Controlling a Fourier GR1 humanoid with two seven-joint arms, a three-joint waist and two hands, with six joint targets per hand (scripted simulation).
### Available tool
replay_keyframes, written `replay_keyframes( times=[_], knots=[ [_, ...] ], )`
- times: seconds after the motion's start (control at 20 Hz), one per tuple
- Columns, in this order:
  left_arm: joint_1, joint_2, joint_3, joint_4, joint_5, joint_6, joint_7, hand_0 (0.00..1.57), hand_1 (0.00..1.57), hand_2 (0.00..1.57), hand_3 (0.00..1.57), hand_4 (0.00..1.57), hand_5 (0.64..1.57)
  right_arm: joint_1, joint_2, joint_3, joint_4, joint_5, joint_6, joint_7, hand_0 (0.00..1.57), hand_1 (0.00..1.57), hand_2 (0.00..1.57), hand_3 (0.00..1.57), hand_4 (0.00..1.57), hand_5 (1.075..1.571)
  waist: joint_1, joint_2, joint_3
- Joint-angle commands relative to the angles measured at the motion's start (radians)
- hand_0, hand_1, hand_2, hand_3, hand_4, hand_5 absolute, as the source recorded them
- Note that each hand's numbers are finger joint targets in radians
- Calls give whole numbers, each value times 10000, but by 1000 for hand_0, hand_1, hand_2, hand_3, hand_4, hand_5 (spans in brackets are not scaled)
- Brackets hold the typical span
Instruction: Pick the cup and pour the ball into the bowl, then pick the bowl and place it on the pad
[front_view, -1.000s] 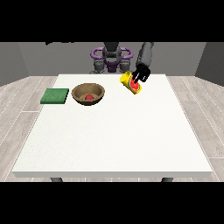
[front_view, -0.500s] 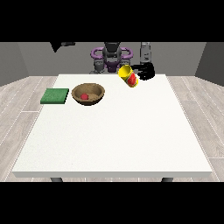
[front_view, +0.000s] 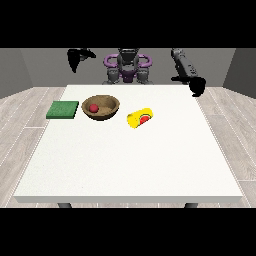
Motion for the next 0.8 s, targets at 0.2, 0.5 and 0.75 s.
replay_keyframes(
  times=[0.2,0.5,0.75],
  knots=[
    [-1381,2285,262,-165,404,-1282,1763,0,0,0,0,0,1518,-363,427,-105,2408,179,9,-1160,0,0,0,0,458,1567,358,472,54],
    [-2502,3642,390,-570,453,-1382,2975,0,0,0,0,0,1523,-814,409,-734,4704,-412,845,-2802,0,0,0,0,393,1570,87,924,57],
    [-2649,4026,417,-840,666,-1494,3811,0,0,0,0,0,1544,-883,508,-808,6677,-324,1405,-3978,0,0,0,0,315,1571,122,706,52]
  ],
)
